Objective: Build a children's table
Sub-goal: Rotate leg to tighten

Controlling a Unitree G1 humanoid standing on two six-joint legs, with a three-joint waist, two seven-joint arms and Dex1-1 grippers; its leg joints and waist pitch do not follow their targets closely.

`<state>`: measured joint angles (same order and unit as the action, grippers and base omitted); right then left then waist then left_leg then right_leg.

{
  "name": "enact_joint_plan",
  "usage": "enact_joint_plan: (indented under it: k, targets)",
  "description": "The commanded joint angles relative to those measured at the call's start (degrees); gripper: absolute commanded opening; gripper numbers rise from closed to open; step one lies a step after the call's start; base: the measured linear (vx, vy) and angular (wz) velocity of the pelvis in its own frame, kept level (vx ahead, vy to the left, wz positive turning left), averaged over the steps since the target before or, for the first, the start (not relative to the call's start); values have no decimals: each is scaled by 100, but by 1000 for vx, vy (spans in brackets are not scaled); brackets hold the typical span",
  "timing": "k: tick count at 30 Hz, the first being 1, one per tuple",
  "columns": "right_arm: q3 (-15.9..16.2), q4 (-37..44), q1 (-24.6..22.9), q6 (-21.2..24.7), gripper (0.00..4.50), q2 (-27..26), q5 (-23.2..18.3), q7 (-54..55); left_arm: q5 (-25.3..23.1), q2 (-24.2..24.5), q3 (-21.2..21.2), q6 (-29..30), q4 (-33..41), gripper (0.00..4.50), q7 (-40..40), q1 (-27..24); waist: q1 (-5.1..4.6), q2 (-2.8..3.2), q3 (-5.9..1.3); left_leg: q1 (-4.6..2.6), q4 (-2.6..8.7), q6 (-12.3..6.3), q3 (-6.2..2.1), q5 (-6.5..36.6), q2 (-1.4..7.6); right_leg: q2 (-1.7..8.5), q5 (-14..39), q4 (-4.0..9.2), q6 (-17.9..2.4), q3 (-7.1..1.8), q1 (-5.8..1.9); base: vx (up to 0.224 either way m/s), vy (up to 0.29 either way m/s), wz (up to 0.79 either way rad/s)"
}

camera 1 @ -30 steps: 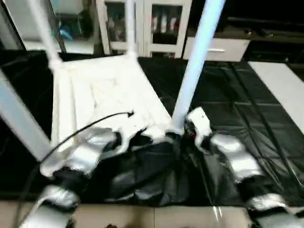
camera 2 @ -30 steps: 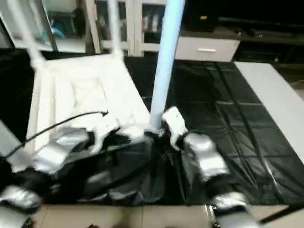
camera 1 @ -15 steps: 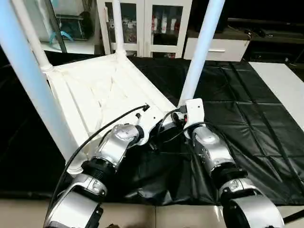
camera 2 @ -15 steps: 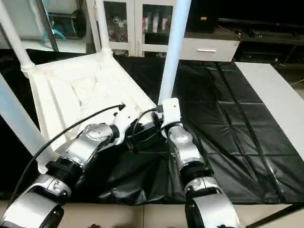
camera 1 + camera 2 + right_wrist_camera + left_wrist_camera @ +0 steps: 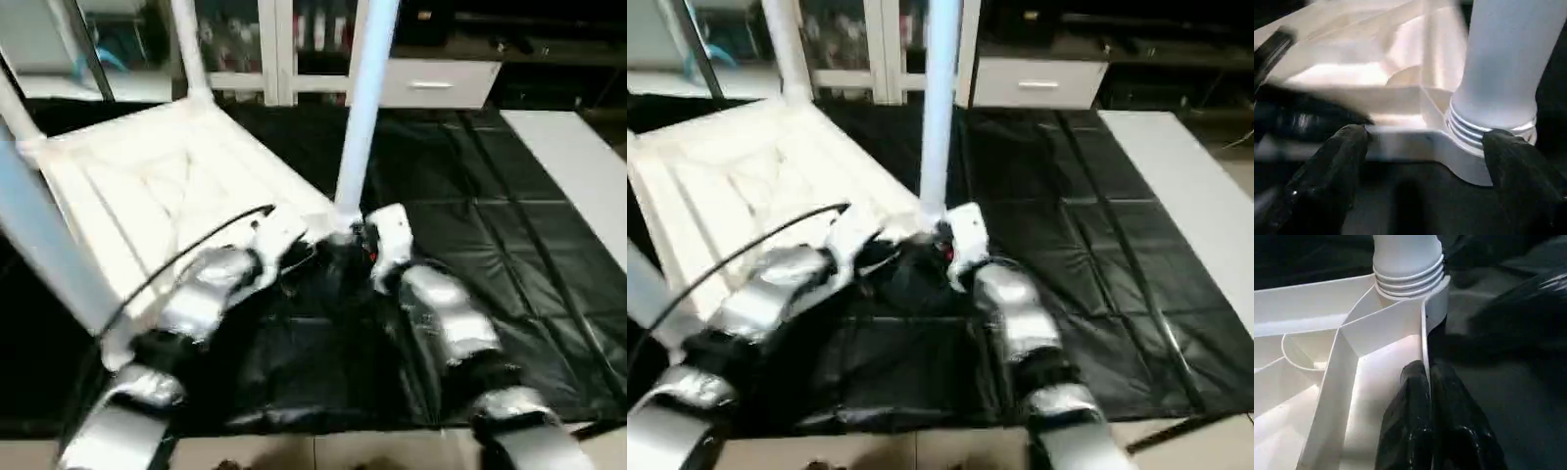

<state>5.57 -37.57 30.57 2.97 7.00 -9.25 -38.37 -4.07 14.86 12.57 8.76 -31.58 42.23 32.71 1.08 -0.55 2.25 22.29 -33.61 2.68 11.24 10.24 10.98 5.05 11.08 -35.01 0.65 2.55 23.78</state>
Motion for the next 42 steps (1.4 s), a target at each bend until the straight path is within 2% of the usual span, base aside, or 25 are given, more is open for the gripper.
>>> enact_joint_plan:
  k: [1, 3, 4, 5, 6, 7, 9, 12, 13, 15, 19, 20, 22, 27, 28, 30, 31, 42]
  targets:
    - [174, 455, -15, 121, 435, 246, -56, -595, 267, 31, 332, -225, 220, 0, 856, -262, 37, -15, -377, -78, 291, -887, -64, 492, 204, 274, -579, 278, -1740, -182, -341, 0, 0, 0]
    - [495, 883, -253, 216, 443, 925, 68, -1519, 400, 343, 411, -110, 489, 0, 1439, -420, 71, -30, -346, -112, 321, -712, -63, 773, 233, 261, -91, 318, -1691, -184, -331, 0, 0, 0]
    - [547, 968, -298, 233, 443, 1057, 89, -1680, 432, 400, 418, -90, 538, 0, 1543, -445, 108, -19, -331, -143, 341, -610, -59, 940, 252, 257, 151, 334, -1640, -192, -317, 0, 0, 0]
    - [620, 1135, -376, 281, 443, 1278, 89, -1951, 482, 488, 422, -34, 629, 0, 1699, -487, 104, -30, -304, -143, 366, -504, -58, 1143, 249, 255, 458, 365, -1585, -199, -302, 0, 0, 0]
    - [649, 1223, -413, 313, 443, 1381, 74, -2077, 504, 525, 419, 3, 675, 0, 1764, -505, 123, -17, -310, -170, 369, -452, -58, 1196, 258, 261, 546, 374, -1562, -203, -297, 0, 0, 0]
    - [672, 1350, -460, 358, 443, 1516, 36, -2232, 530, 576, 414, 59, 736, 0, 1836, -528, 128, -32, -297, -194, 377, -391, -41, 1275, 263, 245, 627, 384, -1562, -210, -264, 0, 0, 0]
    - [679, 1594, -523, 519, 443, 1875, -25, -2605, 588, 750, 445, 186, 880, 0, 2099, -580, 158, -35, -286, -189, 394, -307, -46, 1400, 268, 262, 794, 391, -1507, -213, -275, 0, 0, 0]
    - [675, 1648, -512, 510, 443, 2118, 56, -2762, 631, 922, 512, 287, 1038, 0, 2373, -655, 173, -57, -284, -180, 398, -236, -50, 1429, 259, 279, 932, 404, -1431, -225, -266, 0, 0, 0]
    - [676, 1642, -499, 502, 443, 2151, 70, -2749, 661, 958, 530, 325, 1100, 0, 2448, -682, 178, -45, -285, -182, 396, -225, -51, 1419, 254, 287, 960, 408, -1421, -227, -262, 0, 0, 0]
    - [676, 1634, -484, 500, 443, 2171, 71, -2730, 703, 991, 546, 363, 1177, 0, 2530, -713, 172, -62, -298, -171, 387, -209, -49, 1337, 246, 281, 870, 395, -1422, -226, -270, 0, 0, 0]
    - [764, 1651, -489, 571, 443, 2028, 127, -2662, 806, 1019, 618, 565, 1492, 0, 2745, -815, 182, -66, -316, -160, 357, -323, -42, 1068, 238, 275, 503, 355, -1498, -221, -285, 0, 0, 0]
    - [798, 1648, -496, 578, 443, 1982, 145, -2656, 811, 1021, 633, 584, 1527, 0, 2758, -826, 184, -47, -321, -162, 350, -350, -38, 993, 235, 265, 419, 347, -1531, -214, -283, 0, 0, 0]
    - [833, 1617, -487, 576, 443, 1927, 165, -2634, 814, 1025, 648, 607, 1552, 0, 2761, -830, 194, -46, -322, -171, 350, -352, -36, 1025, 238, 263, 435, 346, -1545, -214, -282, 0, 0, 0]
    - [790, 1176, -254, 465, 443, 1619, 163, -2409, 807, 1033, 671, 664, 1587, 0, 2775, -826, 192, -53, -318, -178, 368, -218, -47, 1198, 236, 266, 663, 359, -1499, -212, -273, 0, 0, 0]
    - [781, 1136, -230, 467, 426, 1598, 147, -2420, 803, 1034, 672, 671, 1593, 0, 2775, -828, 187, -43, -314, -172, 376, -184, -54, 1208, 234, 265, 706, 362, -1488, -210, -279, 0, 0, 0]
    - [774, 1086, -194, 472, 426, 1581, 133, -2467, 794, 1043, 672, 696, 1623, 0, 2768, -836, 191, -53, -322, -179, 367, -180, -48, 1166, 234, 259, 612, 351, -1476, -214, -283, 0, 0, 0]
    - [784, 1075, -186, 468, 398, 1588, 129, -2517, 791, 1051, 674, 712, 1642, 0, 2763, -843, 193, -58, -327, -169, 358, -208, -46, 1093, 228, 259, 499, 336, -1484, -214, -293, 0, 0, 0]
    - [843, 1037, -245, 376, 316, 1711, 113, -2781, 794, 1114, 696, 767, 1737, 0, 2758, -929, 209, -56, -339, -168, 328, -350, -38, 913, 226, 259, 306, 312, -1552, -206, -305, 0, 0, 0]
